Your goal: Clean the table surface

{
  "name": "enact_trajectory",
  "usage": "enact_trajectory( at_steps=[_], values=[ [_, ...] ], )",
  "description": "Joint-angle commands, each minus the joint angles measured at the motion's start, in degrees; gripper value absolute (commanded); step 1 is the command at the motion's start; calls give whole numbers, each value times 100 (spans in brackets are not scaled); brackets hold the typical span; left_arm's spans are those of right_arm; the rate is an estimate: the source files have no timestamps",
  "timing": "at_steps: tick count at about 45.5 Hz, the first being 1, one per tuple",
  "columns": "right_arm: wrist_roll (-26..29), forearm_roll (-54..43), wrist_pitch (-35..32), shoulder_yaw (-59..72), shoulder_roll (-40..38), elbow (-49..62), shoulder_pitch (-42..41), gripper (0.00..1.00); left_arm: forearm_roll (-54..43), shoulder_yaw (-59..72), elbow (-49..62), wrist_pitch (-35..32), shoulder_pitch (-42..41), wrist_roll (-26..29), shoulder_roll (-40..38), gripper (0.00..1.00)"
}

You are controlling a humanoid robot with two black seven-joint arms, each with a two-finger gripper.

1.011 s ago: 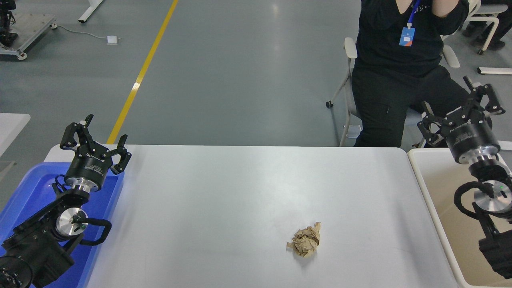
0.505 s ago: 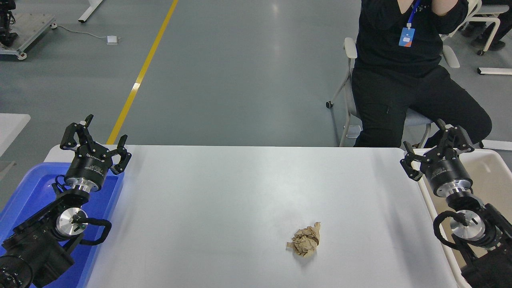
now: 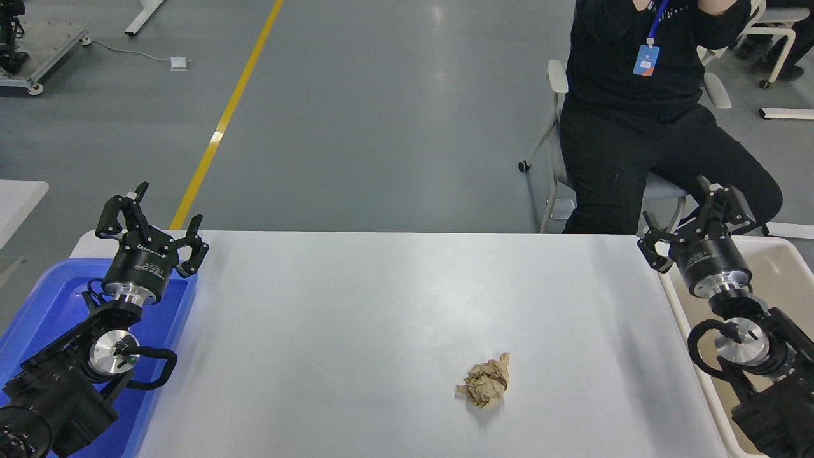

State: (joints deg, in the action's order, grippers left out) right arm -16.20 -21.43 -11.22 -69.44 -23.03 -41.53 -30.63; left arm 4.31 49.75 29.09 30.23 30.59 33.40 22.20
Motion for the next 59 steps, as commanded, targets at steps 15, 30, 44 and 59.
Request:
enact_trajectory(
  at_steps=[15,30,44,59],
  values=[
    [3,992,-363,4164,-1635,251,-2332,99,0,0,0,0,0,0,-5,100],
    [-6,-1458,-1391,6785,-1267,110,-4319,99,0,0,0,0,0,0,-5,100],
    [-15,-3727,-1470,7005,166,-179,-4698,99,0,0,0,0,0,0,3,100],
    [-15,-4352,-1532,9026,1318,-952,-5269,99,0,0,0,0,0,0,-5,100]
  ],
)
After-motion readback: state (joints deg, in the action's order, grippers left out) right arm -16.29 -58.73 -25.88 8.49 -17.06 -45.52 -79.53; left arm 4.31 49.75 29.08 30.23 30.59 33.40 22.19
